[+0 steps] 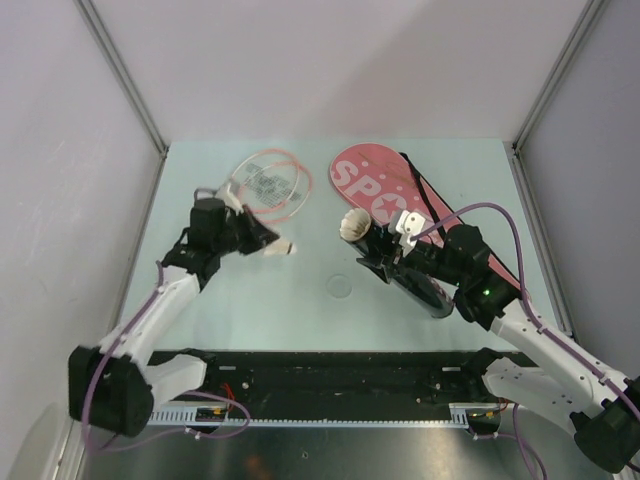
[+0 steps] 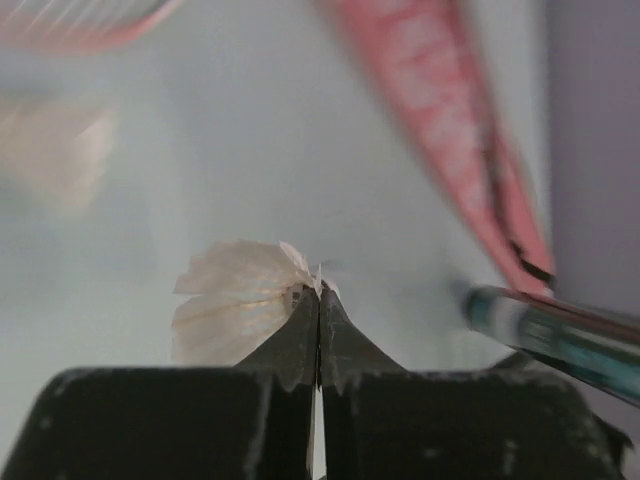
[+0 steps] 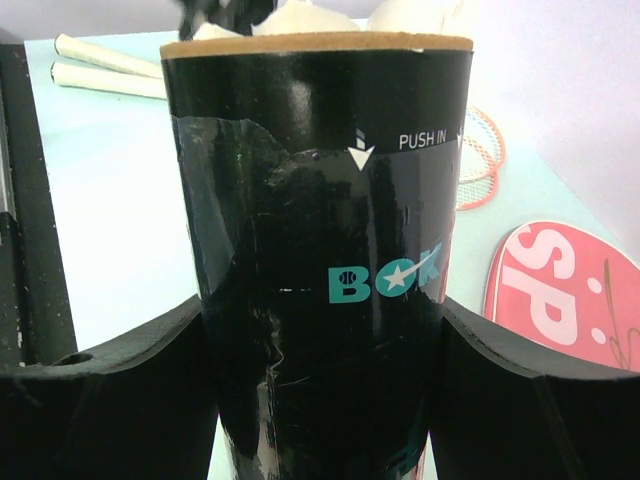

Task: Pack up the badminton gear

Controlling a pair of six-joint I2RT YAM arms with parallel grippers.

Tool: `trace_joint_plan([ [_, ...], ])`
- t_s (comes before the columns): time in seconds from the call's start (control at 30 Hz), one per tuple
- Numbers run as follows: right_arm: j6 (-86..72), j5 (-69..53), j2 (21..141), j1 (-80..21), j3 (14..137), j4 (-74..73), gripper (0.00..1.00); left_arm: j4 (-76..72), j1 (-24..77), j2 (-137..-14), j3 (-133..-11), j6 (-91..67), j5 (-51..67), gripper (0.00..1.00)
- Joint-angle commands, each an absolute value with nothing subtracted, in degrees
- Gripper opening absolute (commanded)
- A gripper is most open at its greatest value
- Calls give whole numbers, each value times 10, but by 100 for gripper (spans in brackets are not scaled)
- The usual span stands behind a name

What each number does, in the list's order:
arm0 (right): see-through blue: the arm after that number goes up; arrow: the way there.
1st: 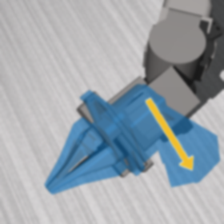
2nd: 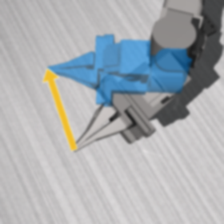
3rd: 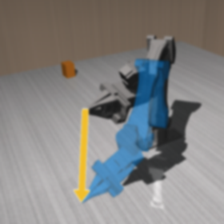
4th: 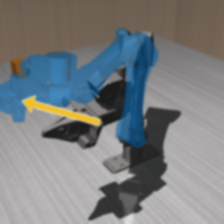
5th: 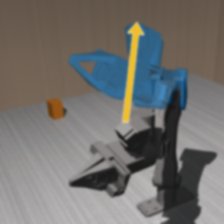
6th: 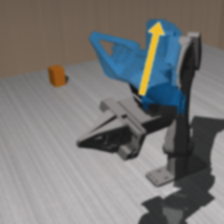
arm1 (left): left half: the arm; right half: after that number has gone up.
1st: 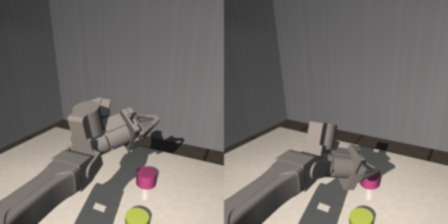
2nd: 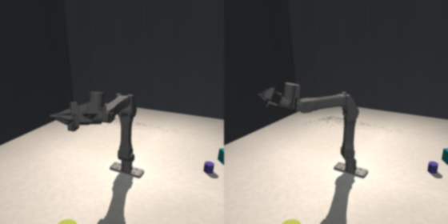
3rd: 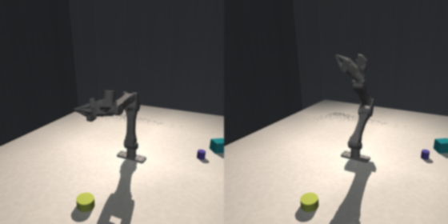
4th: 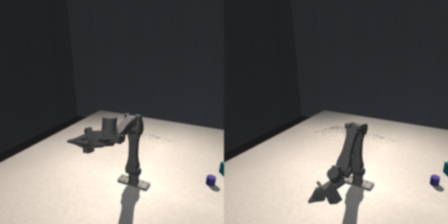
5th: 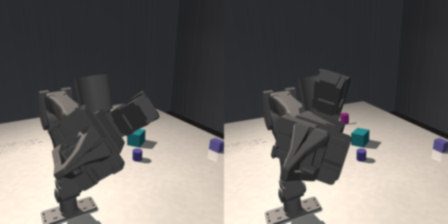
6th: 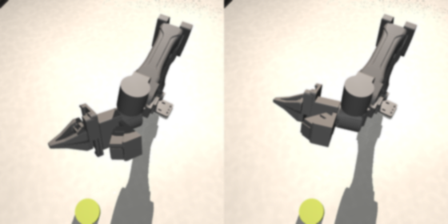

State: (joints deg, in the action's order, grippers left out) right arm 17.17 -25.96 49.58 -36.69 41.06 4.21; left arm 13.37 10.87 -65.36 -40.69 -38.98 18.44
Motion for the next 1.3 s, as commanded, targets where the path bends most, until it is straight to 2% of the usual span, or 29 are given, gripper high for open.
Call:
trace_joint_plan([
  [0.0, 193, -264, 496, -371, 421, 64, 0, 94, 225, -543, -585, -281, 210, 1],
  [0.17, 204, -267, 500, -381, 421, 71, 0, 150, 297, -559, -728, -197, 280, 0],
  [0.27, 208, -271, 494, -385, 421, 74, 0, 230, 368, -585, -809, -122, 241, 0],
  [0.43, 212, -269, 485, -391, 420, 70, 0, 262, 446, -593, -820, -75, 156, 0],
  [0.7, 208, -281, 475, -395, 421, 75, 0, 269, 515, -643, -830, -57, 120, 0],
  [0.93, 210, -283, 467, -399, 421, 73, 0, 269, 534, -685, -841, -53, 158, 0],
  [1.03, 208, -285, 466, -400, 421, 75, 0, 267, 534, -704, -850, -58, 224, 1],
  [1.13, 207, -287, 467, -401, 420, 76, 0, 251, 533, -710, -840, -60, 278, 16],
  [1.17, 205, -287, 465, -401, 421, 76, 0, 245, 533, -709, -831, -62, 284, 29],
  [1.23, 203, -287, 462, -401, 420, 76, 0, 224, 533, -701, -819, -64, 304, 43],
  [1.27, 203, -287, 462, -401, 421, 74, 0, 216, 531, -700, -806, -64, 311, 56],
])
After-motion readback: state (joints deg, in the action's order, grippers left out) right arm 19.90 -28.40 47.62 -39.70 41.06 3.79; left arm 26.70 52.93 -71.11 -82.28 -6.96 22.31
